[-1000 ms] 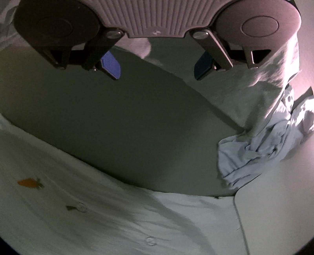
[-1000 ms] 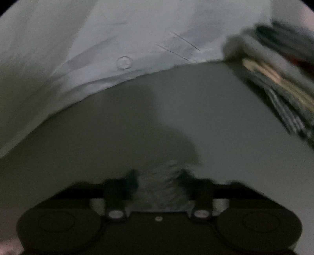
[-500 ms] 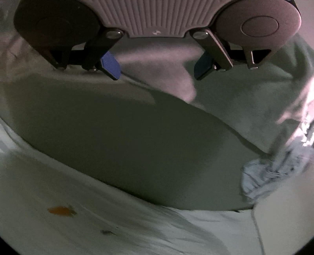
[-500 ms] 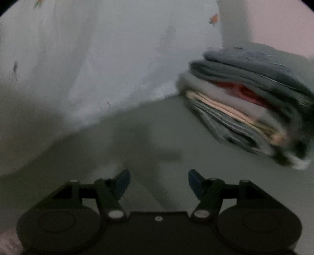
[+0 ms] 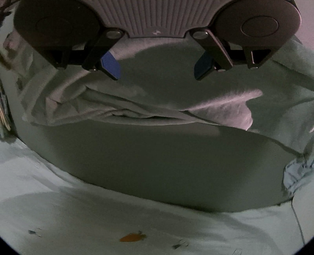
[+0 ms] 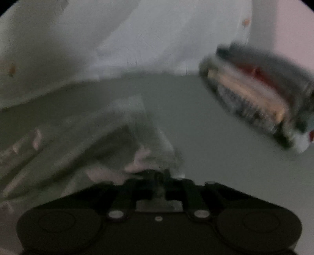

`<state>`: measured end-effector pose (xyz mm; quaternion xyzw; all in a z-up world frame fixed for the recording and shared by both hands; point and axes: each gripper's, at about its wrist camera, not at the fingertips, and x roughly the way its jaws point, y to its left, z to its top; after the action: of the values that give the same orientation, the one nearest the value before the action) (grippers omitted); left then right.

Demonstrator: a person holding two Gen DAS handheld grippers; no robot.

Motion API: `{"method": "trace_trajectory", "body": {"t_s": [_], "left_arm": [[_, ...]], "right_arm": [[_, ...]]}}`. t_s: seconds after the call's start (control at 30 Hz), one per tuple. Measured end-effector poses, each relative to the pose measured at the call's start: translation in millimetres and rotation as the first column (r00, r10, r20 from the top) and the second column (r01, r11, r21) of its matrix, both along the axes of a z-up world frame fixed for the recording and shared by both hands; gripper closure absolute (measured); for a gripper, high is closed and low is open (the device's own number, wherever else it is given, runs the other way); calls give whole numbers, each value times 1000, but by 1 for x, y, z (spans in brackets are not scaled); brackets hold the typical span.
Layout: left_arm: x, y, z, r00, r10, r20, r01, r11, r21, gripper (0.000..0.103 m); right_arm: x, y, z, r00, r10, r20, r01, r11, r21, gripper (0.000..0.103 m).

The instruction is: Fold clothes

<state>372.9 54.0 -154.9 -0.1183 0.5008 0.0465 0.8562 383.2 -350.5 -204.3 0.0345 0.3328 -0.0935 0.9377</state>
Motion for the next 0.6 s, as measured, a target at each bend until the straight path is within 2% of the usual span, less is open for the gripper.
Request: {"method": "trace_trajectory", "body": {"t_s": [0.1,0.2,0.27,0.47,0.53,0.57,0.6], "left_arm": [[-15,-10,4,1000,-10,11,10,1000,15,20],[-29,-20,1,1000,-14,4,14,1000,26,20],[-38,-26,-7,1000,-21,-16,21,1000,20,20],[-53,-48,-39,994,-46,-94,48,999,15,20],[-59,-56,-48,991,-63,-114,68,997,34,20],[-62,-60,-53,990,-72,-123,77,996,42,20],[-65,-63,-59,987,-80,-137,87,995,50,20]], "right_arm": [[-50,4,40,996,10,94,-6,999,-40,97],[-107,9,66,992,-14,124,17,1000,-26,97],[-138,8,68,995,-43,89,44,999,-3,97],[-172,-14,21,986,-113,-119,115,993,15,96],[-174,-17,17,982,-125,-145,129,991,18,93],[-175,-19,19,981,-135,-137,140,990,28,84],[-175,-21,20,982,-141,-124,148,988,43,69]]}}
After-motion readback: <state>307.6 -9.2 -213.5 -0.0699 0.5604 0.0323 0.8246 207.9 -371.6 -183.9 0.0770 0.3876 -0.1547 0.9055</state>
